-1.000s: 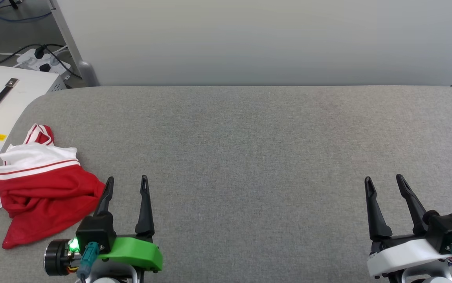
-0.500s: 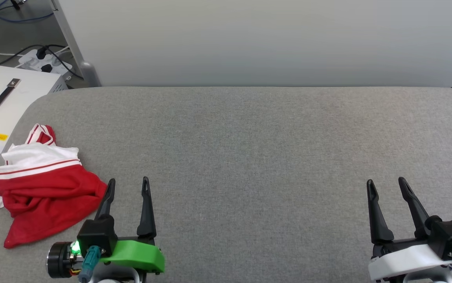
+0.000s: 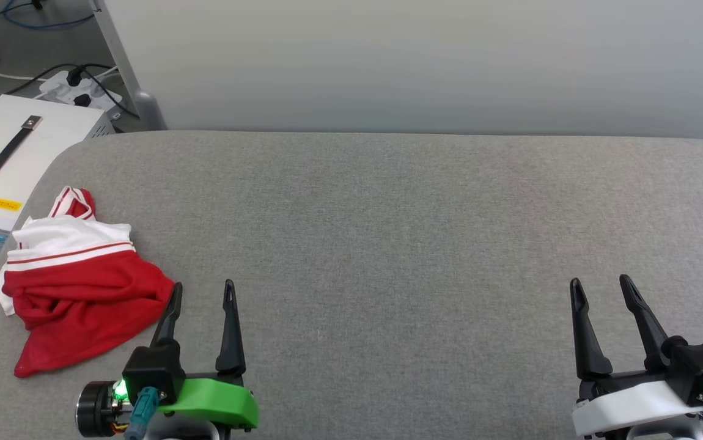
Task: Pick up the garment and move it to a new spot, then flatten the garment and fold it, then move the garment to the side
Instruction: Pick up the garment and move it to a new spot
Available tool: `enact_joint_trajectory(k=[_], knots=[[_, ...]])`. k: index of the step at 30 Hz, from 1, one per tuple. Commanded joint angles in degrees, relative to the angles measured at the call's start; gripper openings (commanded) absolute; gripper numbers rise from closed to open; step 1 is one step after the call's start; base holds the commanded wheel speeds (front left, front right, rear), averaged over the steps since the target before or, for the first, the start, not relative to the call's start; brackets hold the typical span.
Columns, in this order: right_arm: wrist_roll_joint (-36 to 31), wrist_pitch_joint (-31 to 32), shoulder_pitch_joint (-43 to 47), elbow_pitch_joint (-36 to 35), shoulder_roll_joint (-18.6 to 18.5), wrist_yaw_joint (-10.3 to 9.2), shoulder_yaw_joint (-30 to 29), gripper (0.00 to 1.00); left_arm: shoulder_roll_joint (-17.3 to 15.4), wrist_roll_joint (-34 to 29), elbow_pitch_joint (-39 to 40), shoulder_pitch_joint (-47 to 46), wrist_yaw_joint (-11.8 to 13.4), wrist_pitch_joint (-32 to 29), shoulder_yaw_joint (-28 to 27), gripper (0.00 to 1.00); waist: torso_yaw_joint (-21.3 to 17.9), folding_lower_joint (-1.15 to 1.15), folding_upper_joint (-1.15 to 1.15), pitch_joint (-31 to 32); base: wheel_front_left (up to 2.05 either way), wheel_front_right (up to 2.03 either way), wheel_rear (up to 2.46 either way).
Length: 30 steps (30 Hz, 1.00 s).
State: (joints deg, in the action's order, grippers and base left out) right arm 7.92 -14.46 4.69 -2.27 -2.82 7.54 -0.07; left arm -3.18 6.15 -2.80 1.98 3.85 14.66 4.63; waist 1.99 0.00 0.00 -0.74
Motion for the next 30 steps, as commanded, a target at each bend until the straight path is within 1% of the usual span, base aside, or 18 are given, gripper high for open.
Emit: enact_joint_trajectory(k=[1, 9, 21, 30], knots=[[-0.04, -0.54, 0.69, -0.41, -0.06, -0.05, 0.13, 1.00, 0.30, 0.46, -0.06, 0.11, 0.20, 0.34, -0.19, 1.00, 0.54, 0.00, 0.00, -0.24, 0.00, 0.00, 0.00], [-0.15, -0.54, 0.50, -0.67, -0.06, -0.05, 0.46, 1.00, 0.30, 0.79, -0.42, -0.41, 0.13, 0.34, -0.86, 1.00, 4.12, 0.00, 0.00, -1.06, 0.00, 0.00, 0.00], [-0.91, -0.54, -0.31, -1.12, -0.06, -0.05, 1.20, 1.00, 0.30, 2.97, -0.50, -1.14, 0.26, 0.34, -2.54, 1.00, 12.70, 0.00, 0.00, -2.50, 0.00, 0.00, 0.00], [-1.41, -0.54, -0.67, -1.54, -0.06, -0.05, 1.89, 1.00, 0.30, 3.93, -0.42, -1.17, 0.26, 0.34, -4.74, 1.00, 17.92, 0.00, 0.00, -3.18, 0.00, 0.00, 0.00]])
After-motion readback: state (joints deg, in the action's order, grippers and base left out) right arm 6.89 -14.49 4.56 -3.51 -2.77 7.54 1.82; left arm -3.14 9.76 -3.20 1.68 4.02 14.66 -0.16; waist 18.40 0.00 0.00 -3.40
